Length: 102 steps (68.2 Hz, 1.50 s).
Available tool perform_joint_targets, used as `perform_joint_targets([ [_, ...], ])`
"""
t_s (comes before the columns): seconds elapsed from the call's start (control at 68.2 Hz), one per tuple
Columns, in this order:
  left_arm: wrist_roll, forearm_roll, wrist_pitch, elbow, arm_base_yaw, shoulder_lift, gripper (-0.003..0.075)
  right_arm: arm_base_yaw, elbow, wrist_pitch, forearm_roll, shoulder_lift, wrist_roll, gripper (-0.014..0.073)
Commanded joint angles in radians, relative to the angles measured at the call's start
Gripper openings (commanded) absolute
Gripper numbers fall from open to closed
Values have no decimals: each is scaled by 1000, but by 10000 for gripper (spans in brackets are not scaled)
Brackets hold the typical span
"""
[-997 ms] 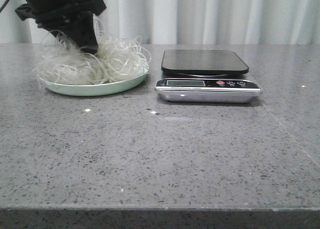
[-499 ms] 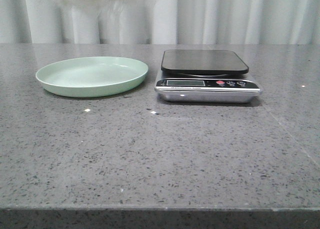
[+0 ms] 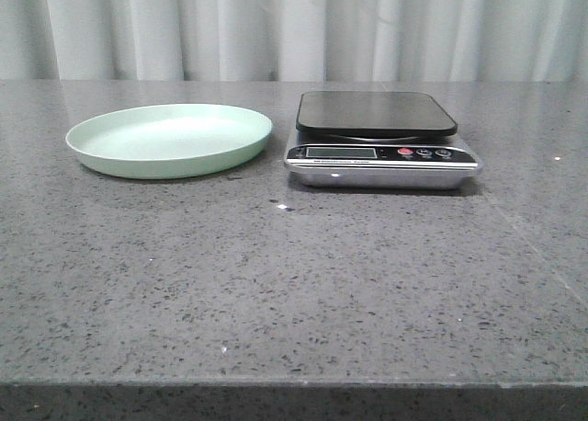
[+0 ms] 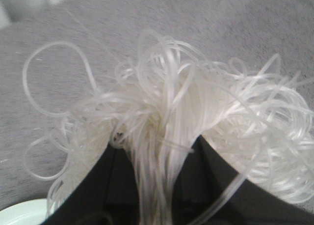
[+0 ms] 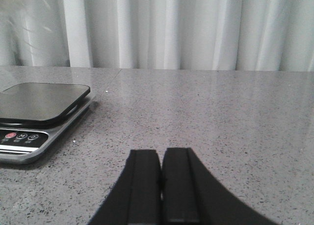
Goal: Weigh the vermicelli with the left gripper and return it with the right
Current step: 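Lift the vermicelli with the left gripper and carry it over the scale, then lower the vermicelli onto the scale pan and open the left gripper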
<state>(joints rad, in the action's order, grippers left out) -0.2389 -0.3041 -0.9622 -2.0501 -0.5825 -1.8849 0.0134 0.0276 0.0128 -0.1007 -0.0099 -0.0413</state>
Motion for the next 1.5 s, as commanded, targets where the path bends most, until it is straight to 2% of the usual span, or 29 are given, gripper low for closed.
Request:
perform_joint_targets([
  [0.0,10,-5,96,-37,-33,1,139,2,-7,-75,-1,-13,-6,151],
  [0.279,10,0,96,-37,-49,-107,139,2,-7,-75,-1,-13,-6,151],
  [0.557,10,38,142,-37,-49,-125,137,2,-7,-75,-1,-13,-6,151],
  [0.983,10,34,135,-37,-51,-134,147,2,-7,-75,-1,-13,-6,151],
  [1.071,10,32,135,-37,-51,-134,204,2,-7,-75,-1,-13,-6,151],
  [1.232,10,32,122,-37,-51,-134,406,2,-7,-75,-1,-13,-6,151],
  [1.291,10,32,118,-37,-51,-134,454,2,-7,-75,-1,-13,-6,151],
  [1.378,10,32,115,-37,-51,-134,506,2,-7,-75,-1,-13,-6,151],
  [1.481,10,32,112,-37,-51,-125,531,2,-7,-75,-1,-13,-6,151],
])
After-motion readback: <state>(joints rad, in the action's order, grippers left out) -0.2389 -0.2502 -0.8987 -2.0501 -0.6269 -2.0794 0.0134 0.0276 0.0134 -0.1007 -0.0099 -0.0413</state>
